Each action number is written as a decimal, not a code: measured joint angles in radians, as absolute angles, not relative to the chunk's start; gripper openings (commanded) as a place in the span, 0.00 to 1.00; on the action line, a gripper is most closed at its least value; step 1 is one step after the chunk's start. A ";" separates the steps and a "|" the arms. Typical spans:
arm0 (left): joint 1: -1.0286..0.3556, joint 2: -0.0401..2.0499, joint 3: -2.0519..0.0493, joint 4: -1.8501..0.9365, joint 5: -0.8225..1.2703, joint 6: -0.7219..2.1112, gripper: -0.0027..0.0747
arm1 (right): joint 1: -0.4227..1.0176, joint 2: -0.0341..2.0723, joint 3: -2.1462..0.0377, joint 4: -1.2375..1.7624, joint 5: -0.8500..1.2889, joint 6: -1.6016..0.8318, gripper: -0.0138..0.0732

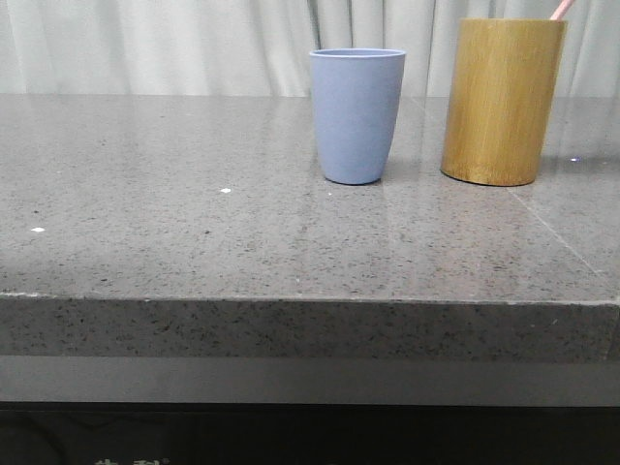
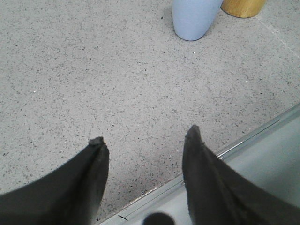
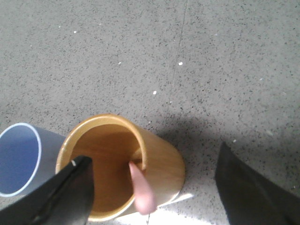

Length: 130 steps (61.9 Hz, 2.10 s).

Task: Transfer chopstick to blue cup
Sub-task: 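Reach the right gripper into the bamboo holder and grasp the pink chopstick, then lift the pink chopstick out and move it over the blue cup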

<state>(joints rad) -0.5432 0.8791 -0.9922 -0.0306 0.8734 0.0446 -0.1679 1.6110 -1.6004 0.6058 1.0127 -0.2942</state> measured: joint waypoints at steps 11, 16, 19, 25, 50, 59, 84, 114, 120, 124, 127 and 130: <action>-0.543 0.879 -0.992 -0.033 0.873 0.045 0.51 | -0.166 1.614 -1.603 0.639 0.994 -0.312 0.51; -0.543 0.879 -0.992 -0.033 0.873 0.045 0.51 | -0.166 1.614 -1.603 0.644 0.994 -0.314 0.43; -0.543 0.879 -0.992 -0.033 0.873 0.045 0.51 | -0.166 1.614 -1.603 0.646 0.998 -0.315 0.38; -0.543 0.879 -0.992 -0.033 0.873 0.045 0.51 | -0.163 1.614 -1.603 0.648 1.008 -0.316 0.26; -0.543 0.879 -0.992 -0.033 0.871 0.045 0.51 | -0.163 1.614 -1.652 0.660 1.046 -0.349 0.08; -0.543 0.879 -0.992 -0.033 0.871 0.045 0.51 | -0.163 1.607 -1.763 0.649 1.122 -0.362 0.08; -0.543 0.879 -0.992 -0.033 0.871 0.045 0.51 | -0.047 1.434 -1.973 0.558 1.186 -0.374 0.08; -0.543 0.879 -0.992 -0.033 0.869 0.045 0.51 | 0.328 1.449 -1.781 0.366 0.984 -0.431 0.08; -0.543 0.879 -0.992 -0.033 0.869 0.045 0.51 | 0.336 1.488 -1.752 0.354 0.953 -0.432 0.08; -0.543 0.879 -0.992 -0.033 0.869 0.045 0.51 | 0.338 1.525 -1.748 0.349 0.942 -0.432 0.08; -0.543 0.879 -0.992 -0.033 0.867 0.045 0.51 | 0.338 1.546 -1.748 0.349 0.931 -0.432 0.09; -0.543 0.879 -0.992 -0.033 0.865 0.045 0.51 | 0.338 1.570 -1.748 0.348 0.922 -0.432 0.10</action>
